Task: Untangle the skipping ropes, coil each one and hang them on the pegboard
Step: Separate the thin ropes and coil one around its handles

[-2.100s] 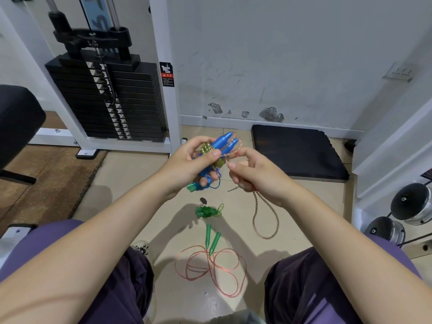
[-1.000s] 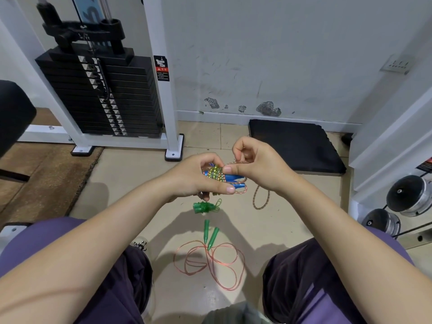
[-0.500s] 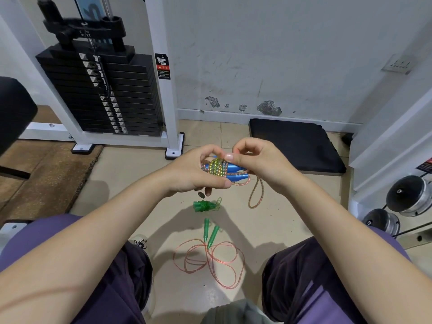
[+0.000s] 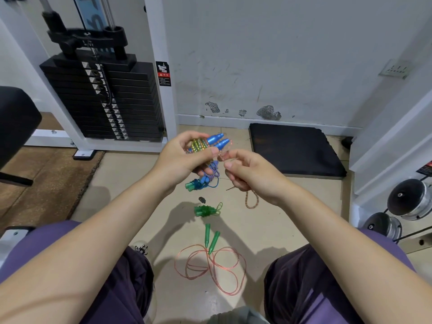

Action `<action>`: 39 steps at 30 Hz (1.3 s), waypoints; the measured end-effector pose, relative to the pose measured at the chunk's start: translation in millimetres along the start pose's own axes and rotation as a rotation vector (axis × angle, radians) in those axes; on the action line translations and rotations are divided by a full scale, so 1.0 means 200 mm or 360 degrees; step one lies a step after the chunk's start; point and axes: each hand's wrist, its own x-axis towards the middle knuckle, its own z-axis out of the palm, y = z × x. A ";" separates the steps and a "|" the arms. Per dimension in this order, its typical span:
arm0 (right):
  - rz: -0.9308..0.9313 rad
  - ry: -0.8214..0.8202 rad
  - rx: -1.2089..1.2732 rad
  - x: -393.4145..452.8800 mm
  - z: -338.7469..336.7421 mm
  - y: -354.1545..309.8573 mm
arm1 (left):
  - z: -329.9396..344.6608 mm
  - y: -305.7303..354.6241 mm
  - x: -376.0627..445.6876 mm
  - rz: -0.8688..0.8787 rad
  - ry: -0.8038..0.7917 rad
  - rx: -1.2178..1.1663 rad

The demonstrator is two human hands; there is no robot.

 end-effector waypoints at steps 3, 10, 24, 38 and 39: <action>0.0009 0.0004 -0.0074 -0.01 0.05 0.00 | -0.01 0.02 0.01 0.0031 0.0100 -0.0040; -0.0118 0.0117 -0.0575 -0.03 0.11 -0.02 | -0.02 0.01 0.02 0.0100 0.0204 0.0052; -0.0256 0.0015 -0.1145 -0.09 -0.04 -0.11 | -0.06 0.00 -0.01 -0.0232 -0.0533 0.0570; -0.0082 0.0216 -0.0339 -0.02 -0.12 -0.06 | -0.05 -0.01 0.02 -0.0126 0.0028 0.0379; -0.0062 0.0207 -0.0347 -0.02 -0.14 -0.06 | -0.06 -0.01 0.03 -0.0100 0.0072 0.0375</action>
